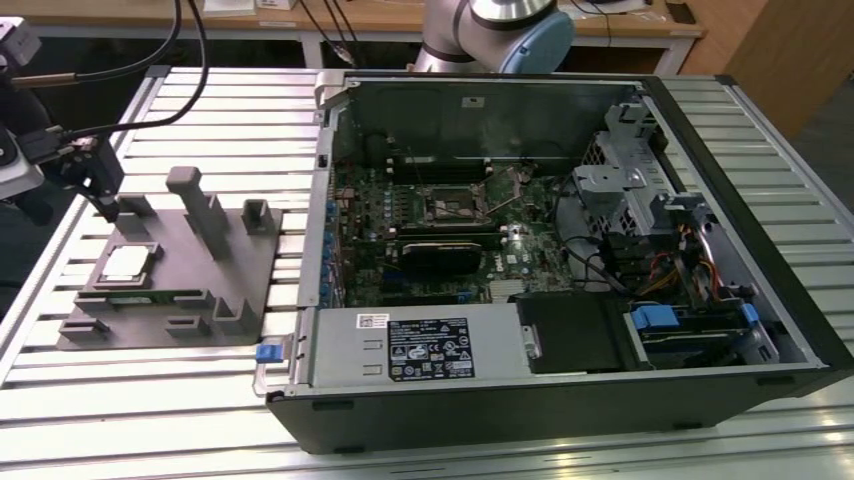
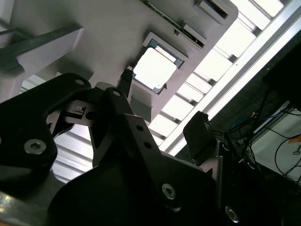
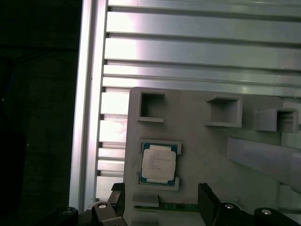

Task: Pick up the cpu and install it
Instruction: 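Pick up the cpu and move it towards the insertion slot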

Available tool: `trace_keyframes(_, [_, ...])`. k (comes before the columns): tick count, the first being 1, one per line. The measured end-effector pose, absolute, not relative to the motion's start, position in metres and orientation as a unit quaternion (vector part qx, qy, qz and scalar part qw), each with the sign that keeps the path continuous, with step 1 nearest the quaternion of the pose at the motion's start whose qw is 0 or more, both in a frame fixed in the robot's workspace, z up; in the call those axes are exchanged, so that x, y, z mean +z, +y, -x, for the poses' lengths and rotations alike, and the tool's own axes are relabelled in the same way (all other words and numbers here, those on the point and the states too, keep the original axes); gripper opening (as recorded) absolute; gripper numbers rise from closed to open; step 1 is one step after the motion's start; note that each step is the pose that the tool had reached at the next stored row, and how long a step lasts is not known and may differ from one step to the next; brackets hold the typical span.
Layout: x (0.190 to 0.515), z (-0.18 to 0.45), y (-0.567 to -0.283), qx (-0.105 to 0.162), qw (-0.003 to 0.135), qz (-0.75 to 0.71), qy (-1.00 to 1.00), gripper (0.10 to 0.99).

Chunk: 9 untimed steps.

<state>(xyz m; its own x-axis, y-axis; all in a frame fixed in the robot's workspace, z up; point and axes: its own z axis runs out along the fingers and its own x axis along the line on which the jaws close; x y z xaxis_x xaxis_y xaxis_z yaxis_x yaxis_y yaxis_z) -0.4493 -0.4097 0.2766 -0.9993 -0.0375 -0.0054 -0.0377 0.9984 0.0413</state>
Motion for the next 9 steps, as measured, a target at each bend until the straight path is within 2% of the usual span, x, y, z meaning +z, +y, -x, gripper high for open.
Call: trace_keyframes(9, [0.2748, 0.4493, -0.4097, 0.021, 0.002, 0.019, 1.0, 0.718])
